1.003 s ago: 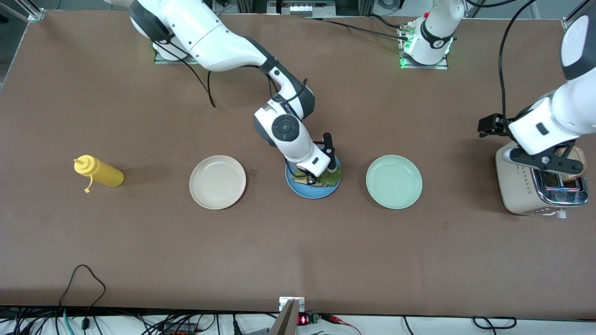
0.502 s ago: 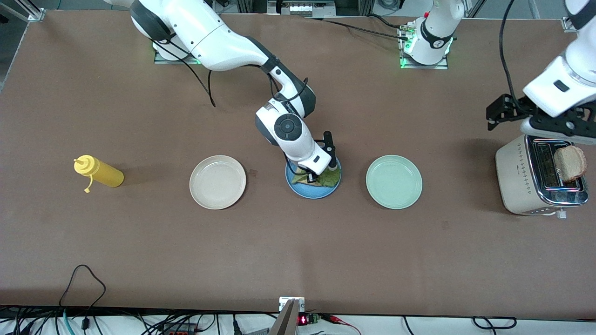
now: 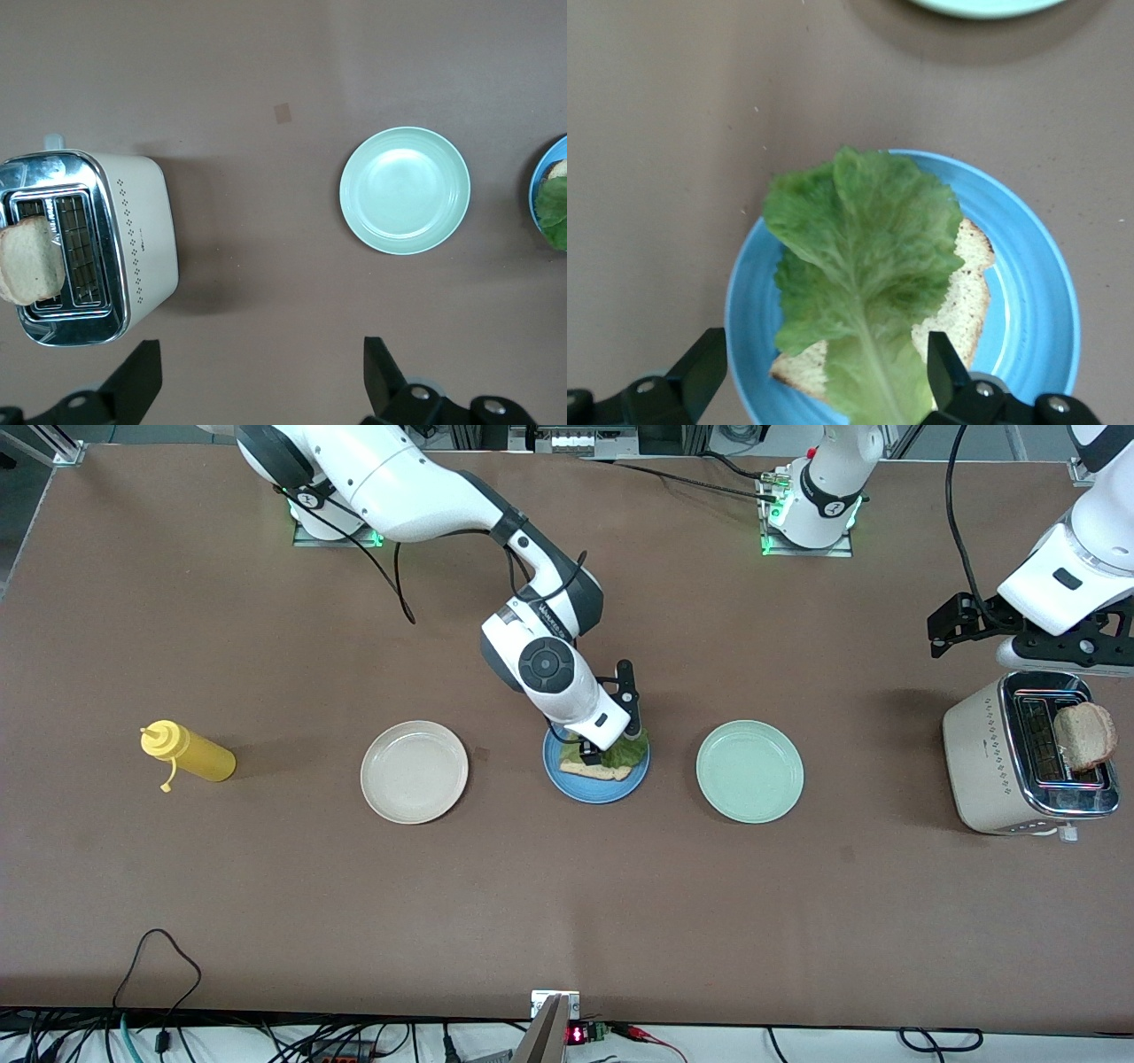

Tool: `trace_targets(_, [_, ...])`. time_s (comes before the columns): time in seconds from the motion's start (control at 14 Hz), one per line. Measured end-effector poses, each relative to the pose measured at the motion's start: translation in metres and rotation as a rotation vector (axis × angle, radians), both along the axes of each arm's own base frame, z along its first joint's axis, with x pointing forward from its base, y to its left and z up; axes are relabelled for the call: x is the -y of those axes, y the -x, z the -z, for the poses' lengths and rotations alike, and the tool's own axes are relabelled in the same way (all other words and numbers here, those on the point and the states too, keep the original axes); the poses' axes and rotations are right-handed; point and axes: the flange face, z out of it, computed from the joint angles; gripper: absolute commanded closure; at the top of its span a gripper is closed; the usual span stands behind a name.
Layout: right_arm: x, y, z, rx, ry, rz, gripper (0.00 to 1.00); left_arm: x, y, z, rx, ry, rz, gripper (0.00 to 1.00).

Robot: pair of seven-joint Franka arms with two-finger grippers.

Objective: Make sandwich in blue plate with both arms
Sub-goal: 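Open the right gripper and move it to the yellow mustard bottle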

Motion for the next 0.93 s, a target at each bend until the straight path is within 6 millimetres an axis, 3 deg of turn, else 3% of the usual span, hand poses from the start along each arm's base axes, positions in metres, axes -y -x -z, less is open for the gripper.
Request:
trace_targets(0.14, [-0.001,0.002,-0.017,-0.008,0.005,0.014,0.00,-0.004,0.000,-0.002,0.004,0.002,-0.007,0.00])
trace_targets(0.29, [0.007,-0.003,-0.046,-0.018,0.018,0.044,0.00,-0.013,0.000,-0.003,0.006,0.012,-0.027,0.00])
trace_targets(0.43, [0.043,-0.030,-0.092,-0.007,0.021,0.121,0.00,-0.025,0.001,-0.006,0.011,0.020,-0.046,0.00])
trace_targets(0.5, [0.077,-0.054,-0.115,0.004,0.022,0.175,0.00,-0.029,0.001,-0.007,0.012,0.022,-0.050,0.00])
trace_targets(0.64, [0.171,-0.104,-0.147,0.020,0.037,0.312,0.00,-0.032,0.001,-0.007,0.010,0.024,-0.051,0.00])
trace_targets(0.79, [0.276,-0.135,-0.153,0.015,0.080,0.455,0.00,-0.030,0.003,-0.006,0.001,0.023,-0.047,0.00])
trace_targets(0.93, [0.377,-0.144,-0.148,-0.021,0.117,0.583,0.00,-0.026,0.004,-0.006,-0.010,0.023,-0.041,0.00])
